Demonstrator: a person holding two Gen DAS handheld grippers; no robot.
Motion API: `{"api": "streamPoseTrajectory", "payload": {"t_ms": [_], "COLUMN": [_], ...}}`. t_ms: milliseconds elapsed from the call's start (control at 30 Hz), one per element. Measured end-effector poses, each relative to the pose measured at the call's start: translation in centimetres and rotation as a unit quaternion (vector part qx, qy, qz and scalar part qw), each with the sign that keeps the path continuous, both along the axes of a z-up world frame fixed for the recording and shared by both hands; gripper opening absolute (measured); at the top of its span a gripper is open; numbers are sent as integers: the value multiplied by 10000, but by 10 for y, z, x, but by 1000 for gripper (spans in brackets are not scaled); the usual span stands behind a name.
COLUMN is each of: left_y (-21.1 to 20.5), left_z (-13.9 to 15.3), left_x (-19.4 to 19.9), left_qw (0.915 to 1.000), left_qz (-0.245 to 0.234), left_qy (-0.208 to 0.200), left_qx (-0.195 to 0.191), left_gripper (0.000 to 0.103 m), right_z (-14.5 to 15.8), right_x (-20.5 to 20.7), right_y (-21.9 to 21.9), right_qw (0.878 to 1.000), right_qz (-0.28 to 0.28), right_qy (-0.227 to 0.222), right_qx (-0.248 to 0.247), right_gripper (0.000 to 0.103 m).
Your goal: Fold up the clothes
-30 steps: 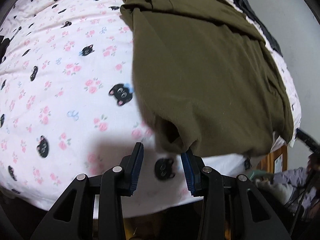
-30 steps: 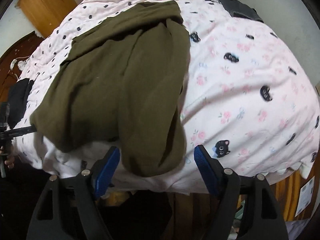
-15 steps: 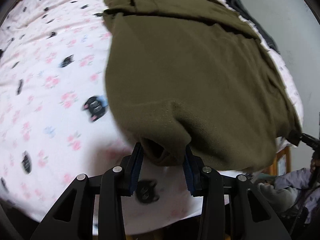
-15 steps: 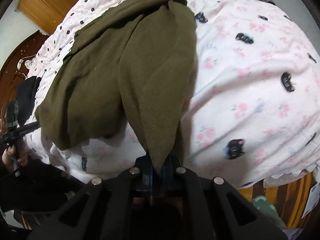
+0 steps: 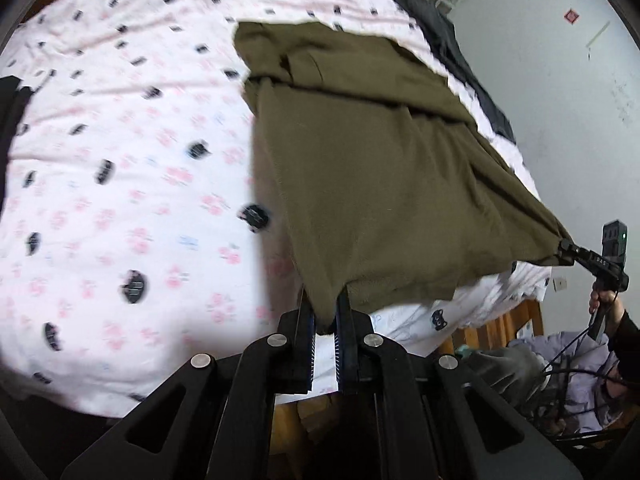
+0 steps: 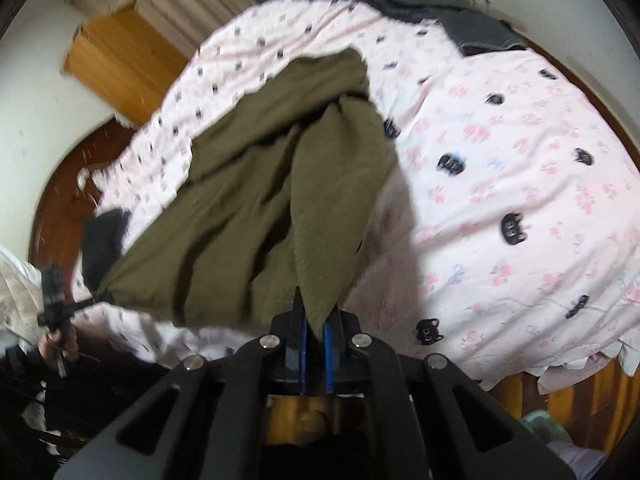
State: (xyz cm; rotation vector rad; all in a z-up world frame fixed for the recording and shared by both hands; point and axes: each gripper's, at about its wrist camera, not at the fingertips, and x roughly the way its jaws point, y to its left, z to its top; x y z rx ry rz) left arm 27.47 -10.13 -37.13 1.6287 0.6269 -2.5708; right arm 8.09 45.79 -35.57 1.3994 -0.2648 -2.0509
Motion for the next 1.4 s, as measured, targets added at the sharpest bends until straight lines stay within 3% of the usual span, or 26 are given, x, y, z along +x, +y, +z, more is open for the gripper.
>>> {"api": "streamPoseTrajectory", "payload": {"t_ms": [100,333,467,533,567,600,767,933,1067,1200,1333,1400], "left_y": [-14,-22,-18,-15,-14,-12,-9,-13,-19,-16,-10,-15], "left_z": [-9,-99,-105,-99,-96,-94,-93,-103,-110,-113,-119,-129], "left_x": [10,22,24,28,30,31,32,31,33,28,16,10], "left_qw": [9998,9956,9965,9970,9972,9975,9979,9978,9978,9988,9993,9988], "left_qz": [165,180,146,115,100,74,26,183,287,207,-2,114], "left_qy": [-105,-899,-807,-748,-724,-695,-571,-585,-560,-422,-370,-473], "left_qx": [-52,-209,-189,-161,-142,-142,-305,-267,-191,143,-111,-20], "left_gripper": [4,1,2,5,7,8,26,27,32,33,37,37], "right_z": [-9,-79,-88,-84,-79,-74,-68,-92,-108,-123,-132,-139], "right_x": [-1,-5,-1,5,9,14,20,5,-6,-12,-9,-8], "right_y": [13,36,32,28,26,25,13,19,18,14,5,1], "right_qw": [9995,9917,9889,9894,9911,9927,9940,9899,9874,9910,9930,9923], "right_qz": [-156,-377,-288,-184,-167,-162,-267,-681,-632,-679,-626,-736], "right_qy": [-41,-253,-71,12,51,98,297,234,308,84,-7,-140], "right_qx": [268,1201,1456,1442,1322,1193,1023,1220,1419,1150,999,984], "right_gripper": [6,6,12,30,54,68,70,70,70,70,70,70]}}
